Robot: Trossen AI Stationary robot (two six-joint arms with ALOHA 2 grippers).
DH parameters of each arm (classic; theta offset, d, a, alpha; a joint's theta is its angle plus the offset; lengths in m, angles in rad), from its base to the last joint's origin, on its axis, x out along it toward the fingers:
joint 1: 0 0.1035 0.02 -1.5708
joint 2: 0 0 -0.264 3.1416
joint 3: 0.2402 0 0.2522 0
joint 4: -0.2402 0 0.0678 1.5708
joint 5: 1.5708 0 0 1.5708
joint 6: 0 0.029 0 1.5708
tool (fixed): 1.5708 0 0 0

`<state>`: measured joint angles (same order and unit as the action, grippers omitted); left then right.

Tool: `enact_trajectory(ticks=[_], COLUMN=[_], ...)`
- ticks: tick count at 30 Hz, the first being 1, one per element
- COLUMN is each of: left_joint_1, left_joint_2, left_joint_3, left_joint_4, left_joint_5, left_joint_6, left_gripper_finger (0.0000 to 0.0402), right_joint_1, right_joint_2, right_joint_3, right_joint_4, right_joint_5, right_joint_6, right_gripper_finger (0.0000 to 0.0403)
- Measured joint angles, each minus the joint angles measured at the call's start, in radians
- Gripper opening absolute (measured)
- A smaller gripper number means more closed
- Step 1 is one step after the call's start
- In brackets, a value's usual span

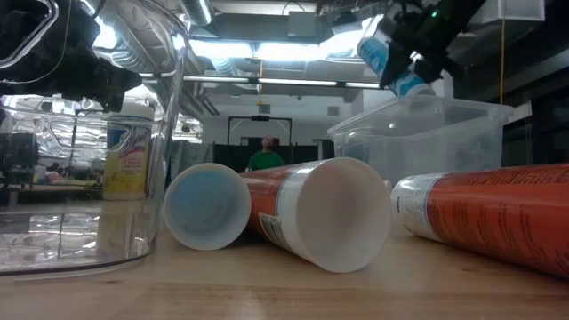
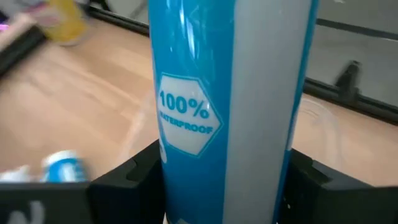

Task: Pick & place silicon tubes, Sealant and Lysol wipes
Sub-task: Put the top right blue sealant into the white bin

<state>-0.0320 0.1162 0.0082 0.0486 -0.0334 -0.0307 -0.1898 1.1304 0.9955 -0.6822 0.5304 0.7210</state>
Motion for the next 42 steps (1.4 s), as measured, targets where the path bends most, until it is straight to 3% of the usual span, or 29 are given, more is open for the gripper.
enact_trajectory(ticks=[7,23,42], left_joint_1=[0.0,0.0,0.0], left_joint_2=[0.0,0.0,0.0], left_joint_3=[0.0,0.0,0.0], left_joint_4=[0.0,0.0,0.0], left_joint_5=[0.0,0.0,0.0], left_joint_6=[0.0,0.0,0.0], left_gripper_finger=[0.0009,0.0011,0.0011], right_joint_1=[0.0,-0.01,-0.002], right_joint_2=[0.057,0.139,0.144], right_joint_3=[0.002,0.002,0.002], right_joint_4=[0.01,-0.001,-0.18], right_joint_5=[0.086,0.088,-0.014], right_joint_6=[0.084,0.089,0.22], right_gripper_finger=[0.0212,0.0212,0.0212])
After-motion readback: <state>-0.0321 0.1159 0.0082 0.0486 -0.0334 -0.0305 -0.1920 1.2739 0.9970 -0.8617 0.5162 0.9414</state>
